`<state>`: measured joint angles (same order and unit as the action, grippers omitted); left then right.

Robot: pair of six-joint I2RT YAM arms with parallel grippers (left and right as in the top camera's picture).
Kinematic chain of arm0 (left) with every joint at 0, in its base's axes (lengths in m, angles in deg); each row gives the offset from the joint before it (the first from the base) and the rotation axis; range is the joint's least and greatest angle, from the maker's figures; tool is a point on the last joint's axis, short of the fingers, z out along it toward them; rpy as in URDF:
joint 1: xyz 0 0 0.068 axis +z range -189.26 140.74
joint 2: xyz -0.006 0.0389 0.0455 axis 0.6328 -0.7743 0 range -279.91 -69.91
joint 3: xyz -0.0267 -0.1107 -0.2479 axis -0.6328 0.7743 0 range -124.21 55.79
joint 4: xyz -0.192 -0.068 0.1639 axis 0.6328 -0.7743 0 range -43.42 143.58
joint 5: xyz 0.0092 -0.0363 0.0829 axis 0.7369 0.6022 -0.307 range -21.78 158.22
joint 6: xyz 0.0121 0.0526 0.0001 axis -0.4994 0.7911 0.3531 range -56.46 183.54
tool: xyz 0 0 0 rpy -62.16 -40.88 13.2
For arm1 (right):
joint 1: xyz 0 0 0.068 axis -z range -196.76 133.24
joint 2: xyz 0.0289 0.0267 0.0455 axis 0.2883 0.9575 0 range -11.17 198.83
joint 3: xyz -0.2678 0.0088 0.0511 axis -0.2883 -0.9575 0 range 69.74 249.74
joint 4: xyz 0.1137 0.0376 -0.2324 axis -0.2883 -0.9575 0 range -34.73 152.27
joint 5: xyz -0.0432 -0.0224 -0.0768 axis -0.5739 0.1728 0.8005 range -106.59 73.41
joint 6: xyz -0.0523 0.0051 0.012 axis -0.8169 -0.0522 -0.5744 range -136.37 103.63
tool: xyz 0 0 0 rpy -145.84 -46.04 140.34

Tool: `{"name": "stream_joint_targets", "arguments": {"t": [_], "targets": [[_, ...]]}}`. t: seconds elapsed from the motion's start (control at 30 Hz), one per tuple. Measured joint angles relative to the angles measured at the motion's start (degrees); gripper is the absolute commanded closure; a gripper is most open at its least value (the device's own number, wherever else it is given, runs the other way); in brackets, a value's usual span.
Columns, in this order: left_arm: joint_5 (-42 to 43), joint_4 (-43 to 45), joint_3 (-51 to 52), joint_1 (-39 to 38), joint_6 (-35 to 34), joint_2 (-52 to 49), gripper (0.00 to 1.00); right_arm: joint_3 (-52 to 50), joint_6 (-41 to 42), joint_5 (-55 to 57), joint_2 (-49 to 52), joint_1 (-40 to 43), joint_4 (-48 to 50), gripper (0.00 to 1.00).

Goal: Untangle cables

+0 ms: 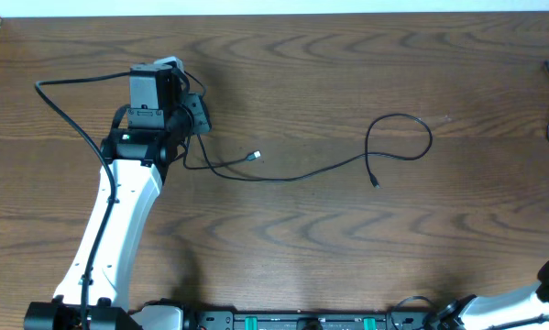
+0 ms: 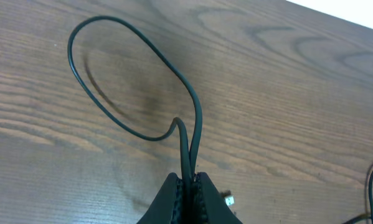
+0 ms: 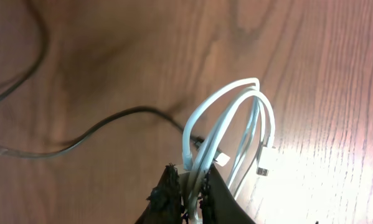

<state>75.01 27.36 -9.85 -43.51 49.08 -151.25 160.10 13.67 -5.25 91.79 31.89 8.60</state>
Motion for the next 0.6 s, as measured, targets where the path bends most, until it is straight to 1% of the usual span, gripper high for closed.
{"name": "stream_joint_targets", "arguments": {"t": [0.03, 0.07, 0.1, 0.13, 0.4, 0.6], "targets": [[0.0, -0.3, 0.0, 0.0, 0.1, 0.0, 0.92, 0.0, 0.2, 0.0, 0.7, 0.6, 0.1, 0.86], [0.0, -0.6, 0.0, 0.0, 0.2, 0.0, 0.92, 0.0, 0.7, 0.0, 1.4, 1.3, 0.3, 0.63], [0.0, -0.6, 0.0, 0.0, 0.2, 0.0, 0.92, 0.0, 1.0, -0.3, 1.9, 2.1, 0.5, 0.24], [0.0, -0.7, 0.0, 0.0, 0.2, 0.0, 0.92, 0.0, 0.9, -0.6, 2.4, 2.9, 0.8, 0.01], [0.0, -0.7, 0.0, 0.0, 0.9, 0.0, 0.92, 0.0, 1.0, -9.0, 3.2, 8.8, 1.4, 0.01], [0.0, -0.1, 0.0, 0.0, 2.0, 0.0, 0.92, 2.2, 0.2, -14.7, 3.2, 8.7, 0.3, 0.01]]}}
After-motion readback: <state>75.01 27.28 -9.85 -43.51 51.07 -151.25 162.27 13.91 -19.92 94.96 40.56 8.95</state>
